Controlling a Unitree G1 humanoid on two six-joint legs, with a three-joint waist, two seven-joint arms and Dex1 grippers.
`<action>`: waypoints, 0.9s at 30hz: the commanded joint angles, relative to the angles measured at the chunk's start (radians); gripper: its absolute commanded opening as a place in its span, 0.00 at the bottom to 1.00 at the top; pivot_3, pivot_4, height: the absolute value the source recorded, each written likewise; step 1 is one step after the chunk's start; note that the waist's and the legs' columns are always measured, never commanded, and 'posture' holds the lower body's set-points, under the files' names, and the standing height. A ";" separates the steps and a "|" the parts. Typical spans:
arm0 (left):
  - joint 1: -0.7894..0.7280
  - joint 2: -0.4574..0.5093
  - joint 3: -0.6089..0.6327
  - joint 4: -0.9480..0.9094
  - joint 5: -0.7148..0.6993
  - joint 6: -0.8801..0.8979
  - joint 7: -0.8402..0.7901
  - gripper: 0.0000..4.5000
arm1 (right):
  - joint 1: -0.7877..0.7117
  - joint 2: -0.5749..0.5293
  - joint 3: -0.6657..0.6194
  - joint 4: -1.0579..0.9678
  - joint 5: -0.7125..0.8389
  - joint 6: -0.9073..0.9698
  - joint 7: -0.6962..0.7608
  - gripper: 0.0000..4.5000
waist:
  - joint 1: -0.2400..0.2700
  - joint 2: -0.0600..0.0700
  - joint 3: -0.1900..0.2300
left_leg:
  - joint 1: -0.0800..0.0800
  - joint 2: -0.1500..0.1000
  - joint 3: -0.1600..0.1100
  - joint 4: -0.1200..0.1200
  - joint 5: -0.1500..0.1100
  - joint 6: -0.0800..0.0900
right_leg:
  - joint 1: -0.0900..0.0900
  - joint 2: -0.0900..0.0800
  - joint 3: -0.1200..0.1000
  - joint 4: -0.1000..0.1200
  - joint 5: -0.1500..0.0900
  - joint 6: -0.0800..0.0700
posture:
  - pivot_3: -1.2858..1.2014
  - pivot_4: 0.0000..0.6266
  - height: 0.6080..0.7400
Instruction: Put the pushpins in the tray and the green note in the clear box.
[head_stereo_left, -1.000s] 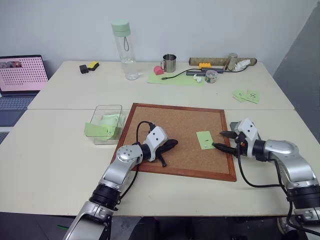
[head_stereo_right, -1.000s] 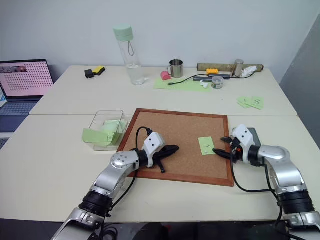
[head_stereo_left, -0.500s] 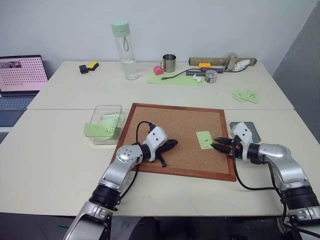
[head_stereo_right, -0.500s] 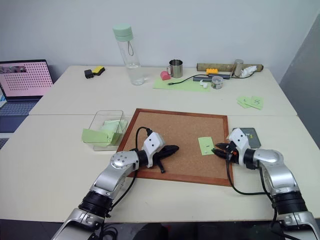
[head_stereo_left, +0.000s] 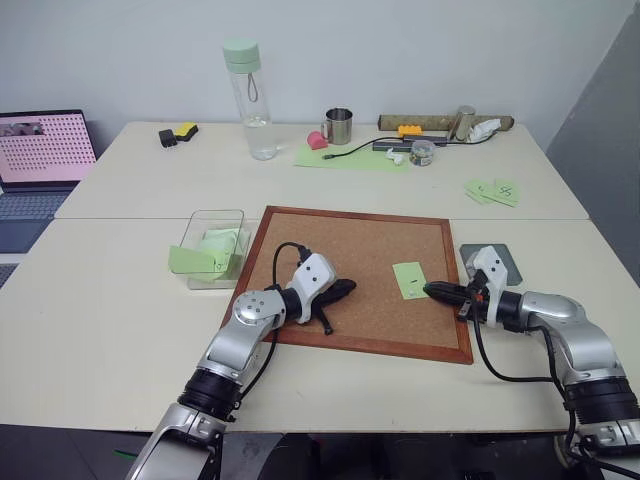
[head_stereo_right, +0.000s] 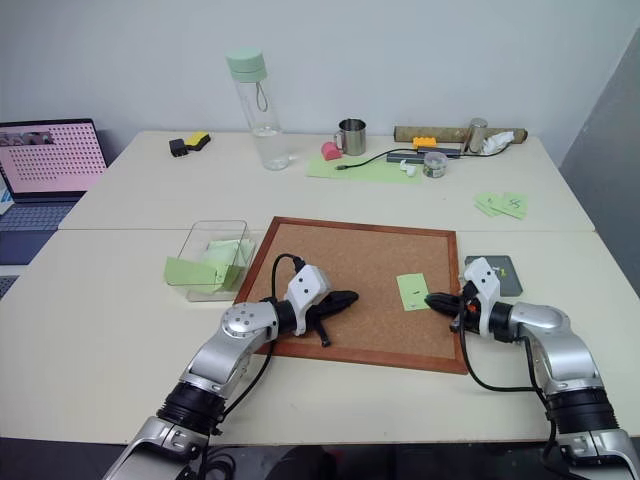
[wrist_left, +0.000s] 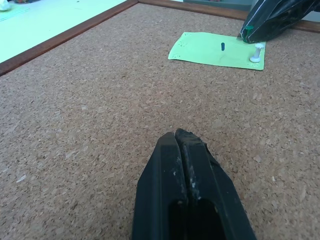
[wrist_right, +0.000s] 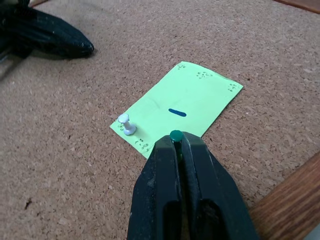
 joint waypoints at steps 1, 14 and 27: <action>0.036 0.015 -0.021 0.041 0.027 0.021 -0.009 0.00 | -0.018 -0.003 -0.081 -0.087 0.079 0.028 -0.010 0.00 | 0.000 0.000 0.000 | 0.000 0.000 0.000 0.000 0.000 0.000 | 0.000 0.000 0.000 0.000 0.000 0.000 | 0.52 0.24 1.00; 0.042 0.015 -0.026 0.038 0.030 0.023 -0.009 0.00 | -0.033 -0.078 -0.194 -0.040 0.102 0.111 -0.092 0.00 | 0.000 0.000 0.000 | 0.000 0.000 0.000 0.000 0.000 0.000 | 0.000 0.000 0.000 0.000 0.000 0.000 | 0.52 0.24 1.00; 0.034 0.019 -0.030 0.052 0.039 0.011 -0.014 0.00 | -0.088 -0.141 -0.166 0.173 -0.058 0.106 -0.239 0.23 | -0.002 0.001 -0.001 | 0.001 0.000 0.001 -0.001 0.000 0.000 | 0.000 0.000 0.001 0.000 0.000 0.000 | 0.52 0.24 1.00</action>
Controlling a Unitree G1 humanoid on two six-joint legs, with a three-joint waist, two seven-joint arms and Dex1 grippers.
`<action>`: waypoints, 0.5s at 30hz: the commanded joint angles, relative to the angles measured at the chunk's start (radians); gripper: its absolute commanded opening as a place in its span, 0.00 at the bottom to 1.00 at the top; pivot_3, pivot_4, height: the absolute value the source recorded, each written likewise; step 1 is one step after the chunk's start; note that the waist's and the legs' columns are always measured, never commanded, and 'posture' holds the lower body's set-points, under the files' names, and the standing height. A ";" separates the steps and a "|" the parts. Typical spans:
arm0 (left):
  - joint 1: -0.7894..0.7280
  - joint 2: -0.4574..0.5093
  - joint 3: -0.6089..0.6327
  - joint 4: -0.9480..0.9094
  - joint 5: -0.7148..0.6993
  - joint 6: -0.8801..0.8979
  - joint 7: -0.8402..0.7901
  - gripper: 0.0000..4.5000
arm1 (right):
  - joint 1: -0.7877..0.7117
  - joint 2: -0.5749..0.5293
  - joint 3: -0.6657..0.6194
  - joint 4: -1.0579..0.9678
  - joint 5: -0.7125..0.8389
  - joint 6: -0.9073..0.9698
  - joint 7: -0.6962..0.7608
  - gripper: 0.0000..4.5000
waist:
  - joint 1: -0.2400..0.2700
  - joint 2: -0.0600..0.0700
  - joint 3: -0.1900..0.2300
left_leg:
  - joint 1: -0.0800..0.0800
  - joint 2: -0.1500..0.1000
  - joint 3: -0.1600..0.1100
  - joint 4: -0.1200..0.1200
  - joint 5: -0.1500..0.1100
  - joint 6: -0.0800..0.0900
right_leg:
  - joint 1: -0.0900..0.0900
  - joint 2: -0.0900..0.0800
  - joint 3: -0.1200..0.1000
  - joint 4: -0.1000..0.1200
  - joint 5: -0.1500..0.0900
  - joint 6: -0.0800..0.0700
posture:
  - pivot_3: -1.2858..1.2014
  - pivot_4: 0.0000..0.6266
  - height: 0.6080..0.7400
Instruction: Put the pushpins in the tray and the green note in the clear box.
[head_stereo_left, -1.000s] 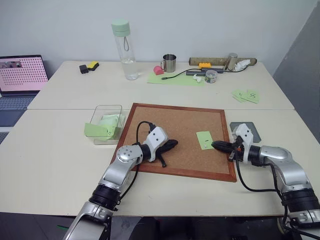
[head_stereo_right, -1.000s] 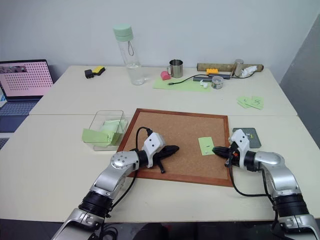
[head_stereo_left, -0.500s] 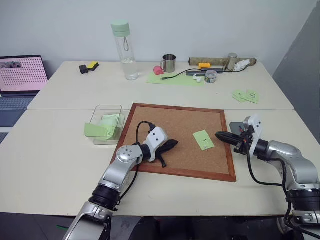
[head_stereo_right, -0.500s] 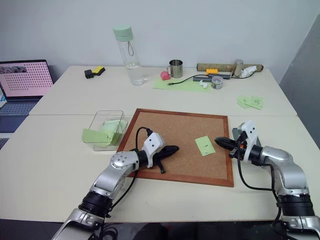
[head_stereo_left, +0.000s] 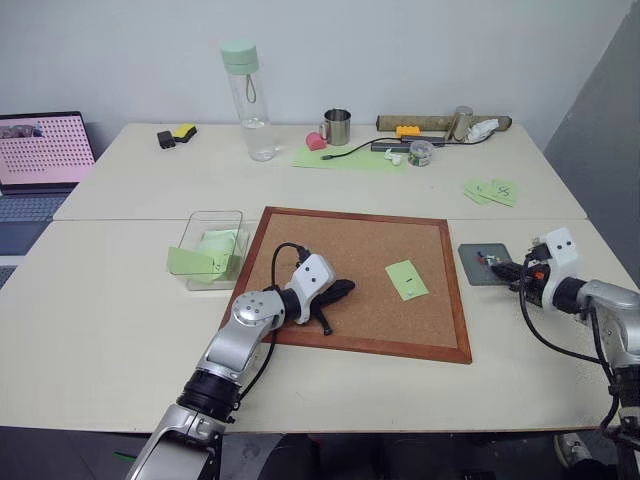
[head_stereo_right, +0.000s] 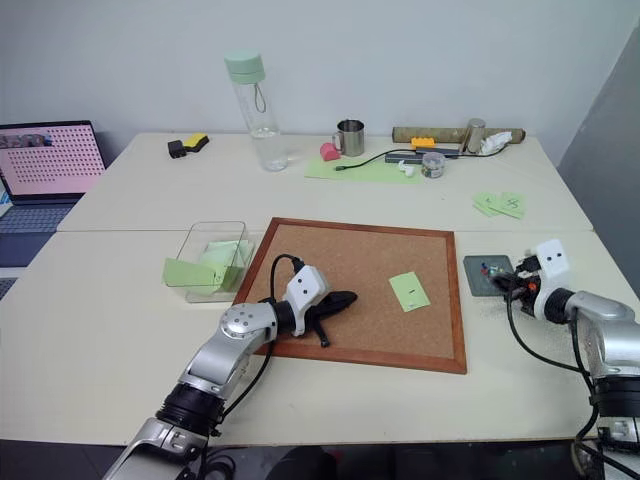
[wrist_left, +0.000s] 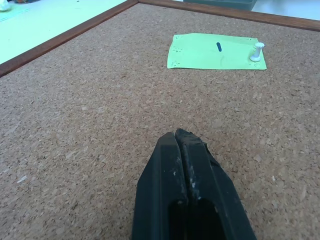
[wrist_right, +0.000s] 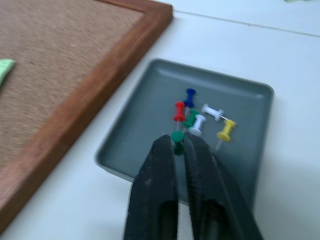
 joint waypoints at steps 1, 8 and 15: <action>0.029 0.018 -0.026 0.048 0.032 0.016 -0.015 0.00 | -0.035 -0.006 -0.010 0.011 -0.019 -0.026 -0.015 0.28 | 0.000 0.000 0.000 | 0.000 0.000 0.000 0.000 0.000 0.000 | 0.000 0.000 0.000 0.000 0.000 0.000 | 0.52 0.24 1.00; 0.032 0.028 -0.027 0.046 0.031 0.014 -0.018 0.00 | -0.017 -0.033 0.015 -0.049 -0.039 -0.067 0.037 0.61 | 0.000 0.000 0.000 | 0.000 0.000 0.000 0.000 0.000 0.000 | 0.000 0.000 0.000 0.000 0.000 0.000 | 0.52 0.24 1.00; 0.031 0.032 -0.030 0.050 0.032 0.009 -0.020 0.00 | 0.066 -0.052 0.085 -0.286 0.001 -0.129 0.199 0.78 | -0.001 0.000 0.000 | 0.000 0.000 0.000 0.000 0.000 0.000 | 0.000 0.000 0.000 0.000 0.000 0.000 | 0.52 0.24 1.00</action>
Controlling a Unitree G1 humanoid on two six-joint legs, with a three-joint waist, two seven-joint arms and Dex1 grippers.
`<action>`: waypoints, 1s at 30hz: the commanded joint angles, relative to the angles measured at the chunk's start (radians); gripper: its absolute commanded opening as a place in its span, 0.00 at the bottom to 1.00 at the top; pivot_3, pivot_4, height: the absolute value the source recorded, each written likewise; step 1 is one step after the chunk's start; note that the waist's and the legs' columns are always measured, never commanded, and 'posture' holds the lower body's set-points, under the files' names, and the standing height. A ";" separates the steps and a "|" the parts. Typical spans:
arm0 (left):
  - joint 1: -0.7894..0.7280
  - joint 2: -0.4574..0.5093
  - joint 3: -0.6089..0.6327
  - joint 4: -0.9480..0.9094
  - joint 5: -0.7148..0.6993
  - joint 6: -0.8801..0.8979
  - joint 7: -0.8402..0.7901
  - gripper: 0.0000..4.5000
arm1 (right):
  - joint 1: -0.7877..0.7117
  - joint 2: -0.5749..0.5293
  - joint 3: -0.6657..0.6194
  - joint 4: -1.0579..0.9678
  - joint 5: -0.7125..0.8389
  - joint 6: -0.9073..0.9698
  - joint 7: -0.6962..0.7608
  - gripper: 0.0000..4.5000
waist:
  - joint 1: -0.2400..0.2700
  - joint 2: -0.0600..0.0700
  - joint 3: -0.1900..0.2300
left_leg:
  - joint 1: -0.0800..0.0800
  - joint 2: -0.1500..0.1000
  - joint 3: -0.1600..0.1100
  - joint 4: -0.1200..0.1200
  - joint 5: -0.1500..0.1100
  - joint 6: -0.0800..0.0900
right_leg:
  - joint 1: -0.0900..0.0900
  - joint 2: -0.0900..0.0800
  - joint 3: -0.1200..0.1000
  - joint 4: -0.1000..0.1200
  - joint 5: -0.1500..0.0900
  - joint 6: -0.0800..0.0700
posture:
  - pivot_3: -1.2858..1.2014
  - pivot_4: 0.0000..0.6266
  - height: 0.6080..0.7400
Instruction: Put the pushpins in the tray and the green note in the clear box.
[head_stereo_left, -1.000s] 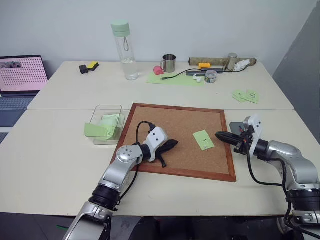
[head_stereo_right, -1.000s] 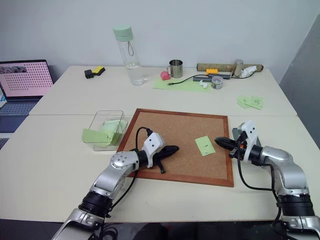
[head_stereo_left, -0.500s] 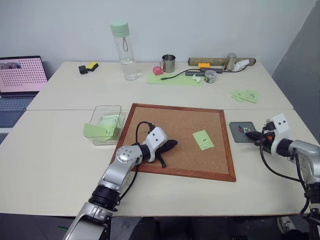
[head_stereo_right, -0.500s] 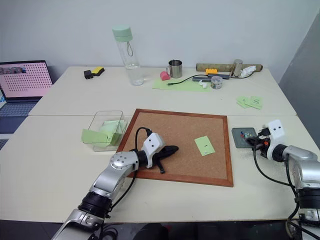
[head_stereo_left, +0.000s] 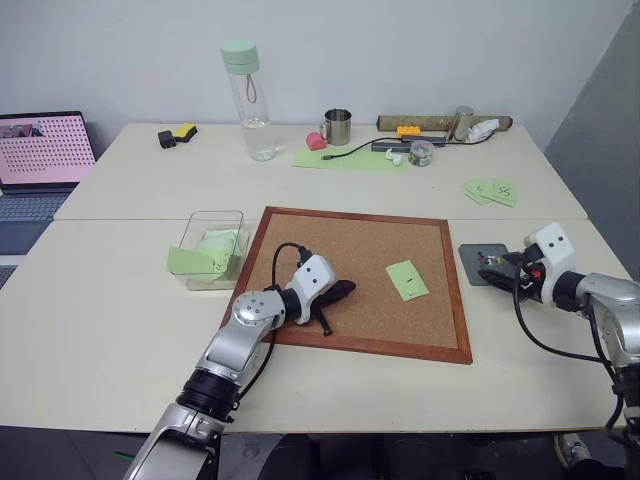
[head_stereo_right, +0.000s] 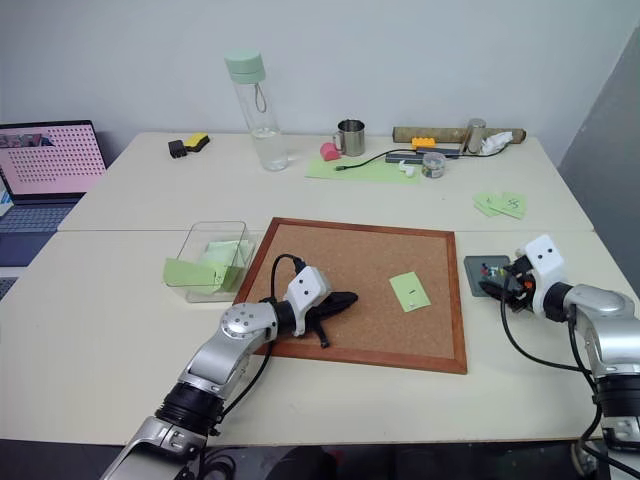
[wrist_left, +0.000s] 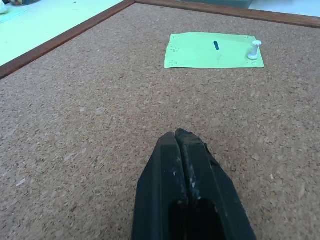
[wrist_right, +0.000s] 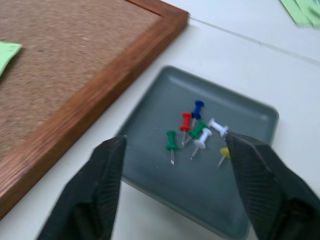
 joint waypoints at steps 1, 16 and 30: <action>0.033 0.022 -0.023 0.047 0.031 0.019 -0.018 0.00 | 0.048 0.010 0.043 -0.205 0.062 -0.034 0.100 0.78 | -0.001 0.000 0.000 | 0.000 0.000 0.000 0.000 0.000 0.000 | 0.000 0.000 0.000 0.000 0.000 0.000 | 0.52 0.24 1.00; 0.029 0.020 -0.026 0.044 0.033 0.022 -0.016 0.00 | 0.017 0.202 0.217 -0.153 -0.020 -0.158 0.077 0.78 | 0.000 0.000 0.000 | 0.001 0.000 -0.001 0.000 0.000 0.000 | 0.000 0.000 0.000 0.000 0.000 0.000 | 0.52 0.24 1.00; 0.041 0.020 -0.025 0.033 0.032 0.027 -0.012 0.00 | 0.031 0.220 0.185 -0.104 0.005 -0.186 0.100 0.20 | 0.000 0.000 0.000 | 0.001 0.000 -0.001 0.000 0.000 0.000 | 0.000 0.000 0.000 0.000 0.000 0.000 | 0.52 0.24 1.00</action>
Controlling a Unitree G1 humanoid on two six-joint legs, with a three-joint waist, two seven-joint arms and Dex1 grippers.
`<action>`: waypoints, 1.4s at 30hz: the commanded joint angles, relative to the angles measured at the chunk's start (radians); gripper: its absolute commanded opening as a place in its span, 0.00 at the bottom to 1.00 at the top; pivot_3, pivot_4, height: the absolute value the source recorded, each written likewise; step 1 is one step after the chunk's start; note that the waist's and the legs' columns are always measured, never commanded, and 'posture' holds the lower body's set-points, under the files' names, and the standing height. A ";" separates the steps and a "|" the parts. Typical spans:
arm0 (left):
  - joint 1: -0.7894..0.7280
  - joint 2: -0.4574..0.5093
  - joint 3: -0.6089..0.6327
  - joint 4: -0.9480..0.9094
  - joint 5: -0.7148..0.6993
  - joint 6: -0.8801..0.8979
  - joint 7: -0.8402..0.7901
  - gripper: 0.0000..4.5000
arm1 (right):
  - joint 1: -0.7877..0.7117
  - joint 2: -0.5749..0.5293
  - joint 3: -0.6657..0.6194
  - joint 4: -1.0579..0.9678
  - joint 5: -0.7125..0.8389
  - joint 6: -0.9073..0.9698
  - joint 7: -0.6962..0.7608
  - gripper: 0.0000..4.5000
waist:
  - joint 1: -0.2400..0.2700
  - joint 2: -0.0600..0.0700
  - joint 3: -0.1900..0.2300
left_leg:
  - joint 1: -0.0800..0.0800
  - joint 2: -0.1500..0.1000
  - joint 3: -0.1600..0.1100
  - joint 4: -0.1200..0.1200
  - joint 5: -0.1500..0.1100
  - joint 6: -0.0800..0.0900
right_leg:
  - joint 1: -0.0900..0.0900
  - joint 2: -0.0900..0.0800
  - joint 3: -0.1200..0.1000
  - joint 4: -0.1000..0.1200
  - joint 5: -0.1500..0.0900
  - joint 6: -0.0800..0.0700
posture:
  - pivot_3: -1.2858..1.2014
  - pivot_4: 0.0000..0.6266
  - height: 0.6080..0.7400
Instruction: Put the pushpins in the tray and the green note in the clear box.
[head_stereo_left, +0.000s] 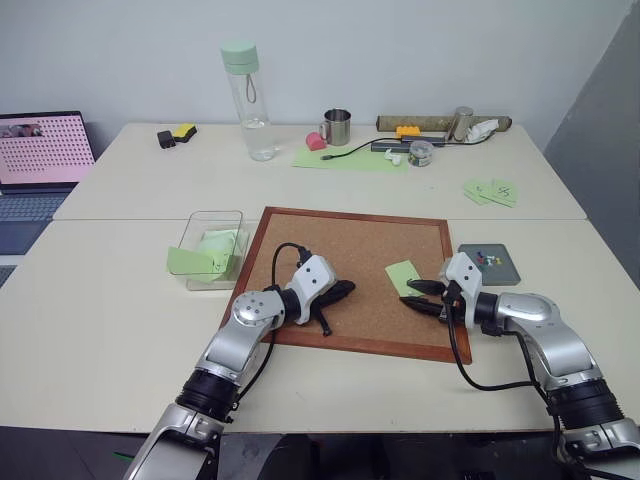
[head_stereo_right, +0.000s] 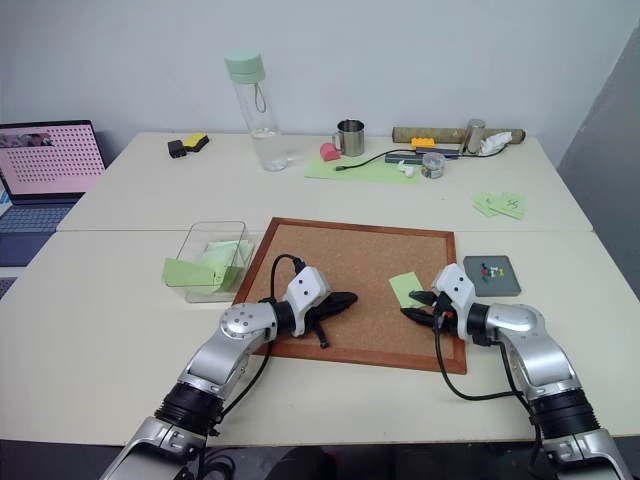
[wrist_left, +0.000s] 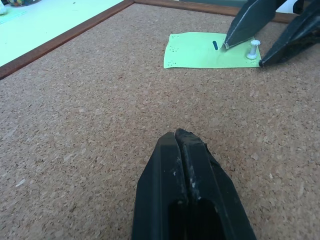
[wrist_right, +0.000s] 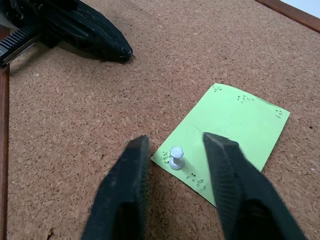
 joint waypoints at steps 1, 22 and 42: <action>0.040 0.019 -0.023 0.039 0.030 0.028 -0.012 0.00 | 0.004 -0.003 -0.035 -0.019 0.028 -0.014 0.011 0.14 | 0.000 0.000 0.000 | 0.000 0.000 0.000 0.000 0.000 0.000 | 0.000 0.000 0.000 0.000 0.000 0.000 | 0.52 0.24 1.00; 0.027 -0.007 -0.010 0.025 0.009 0.075 0.004 0.00 | -0.028 -0.084 -0.071 -0.209 0.052 -0.005 0.025 0.01 | 0.001 0.000 0.000 | 0.000 0.000 0.000 0.000 0.000 0.000 | 0.000 0.000 0.000 0.000 0.000 0.000 | 0.52 0.24 1.00; 0.008 -0.175 0.325 -0.403 -0.656 0.752 0.127 0.56 | -0.084 -0.099 -0.024 -0.216 -0.150 -0.377 -0.011 0.00 | 0.003 -0.006 0.004 | -0.004 0.000 -0.003 0.002 0.001 -0.002 | -0.002 0.000 -0.003 0.000 0.000 0.000 | 0.52 0.24 1.00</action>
